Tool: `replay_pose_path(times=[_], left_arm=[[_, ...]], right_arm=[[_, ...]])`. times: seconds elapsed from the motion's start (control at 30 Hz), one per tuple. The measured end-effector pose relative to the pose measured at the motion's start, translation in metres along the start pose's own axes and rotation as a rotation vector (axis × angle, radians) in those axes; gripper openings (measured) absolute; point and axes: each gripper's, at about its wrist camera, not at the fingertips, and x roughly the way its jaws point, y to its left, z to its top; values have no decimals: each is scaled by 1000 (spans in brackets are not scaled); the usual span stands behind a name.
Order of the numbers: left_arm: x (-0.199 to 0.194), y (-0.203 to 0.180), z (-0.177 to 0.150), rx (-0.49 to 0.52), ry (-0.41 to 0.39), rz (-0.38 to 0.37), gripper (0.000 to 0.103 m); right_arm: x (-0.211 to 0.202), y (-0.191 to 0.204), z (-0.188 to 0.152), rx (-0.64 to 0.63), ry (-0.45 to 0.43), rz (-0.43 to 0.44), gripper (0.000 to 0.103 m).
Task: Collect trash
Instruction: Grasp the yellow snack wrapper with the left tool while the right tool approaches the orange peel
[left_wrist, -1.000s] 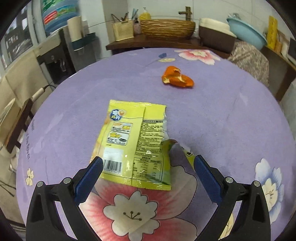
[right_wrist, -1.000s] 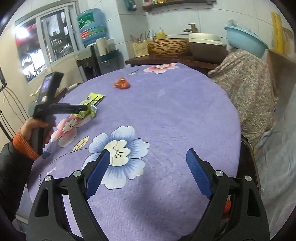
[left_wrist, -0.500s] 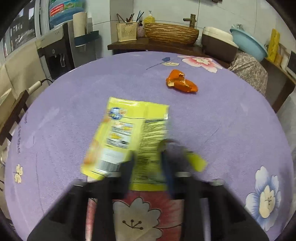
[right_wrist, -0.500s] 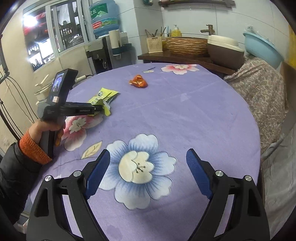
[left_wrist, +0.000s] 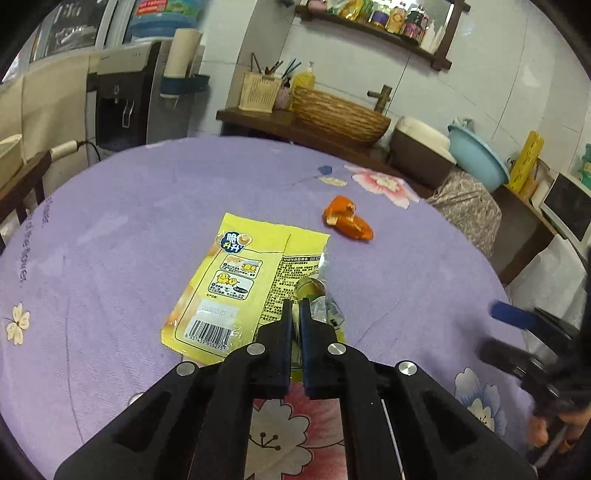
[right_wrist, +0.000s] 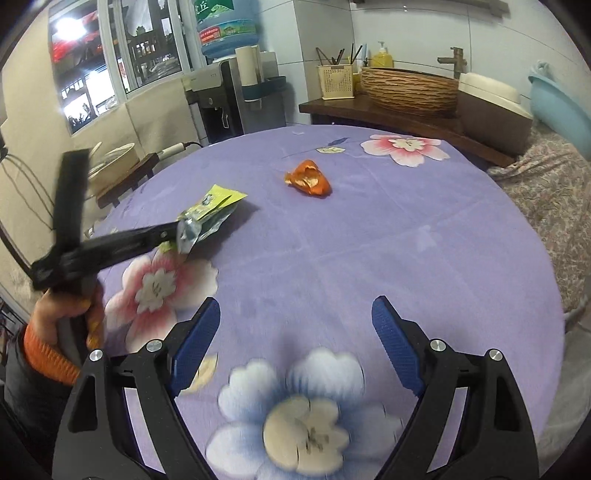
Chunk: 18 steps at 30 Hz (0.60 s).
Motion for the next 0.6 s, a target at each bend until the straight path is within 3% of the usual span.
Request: replay_pose_path(times=[0.13,0.33,0.6], left_arm=[[-12,-5,3,24,-67,-2,5],[-10,-1,4,-4,-67,2,5],[-10,5,4,-17,-76,20,5]], right_arm=[[48,5,34,-38,14,-56,84],[122,-3,83,46,116,-53,81],[177,-1,115,-4,187,-139,71]])
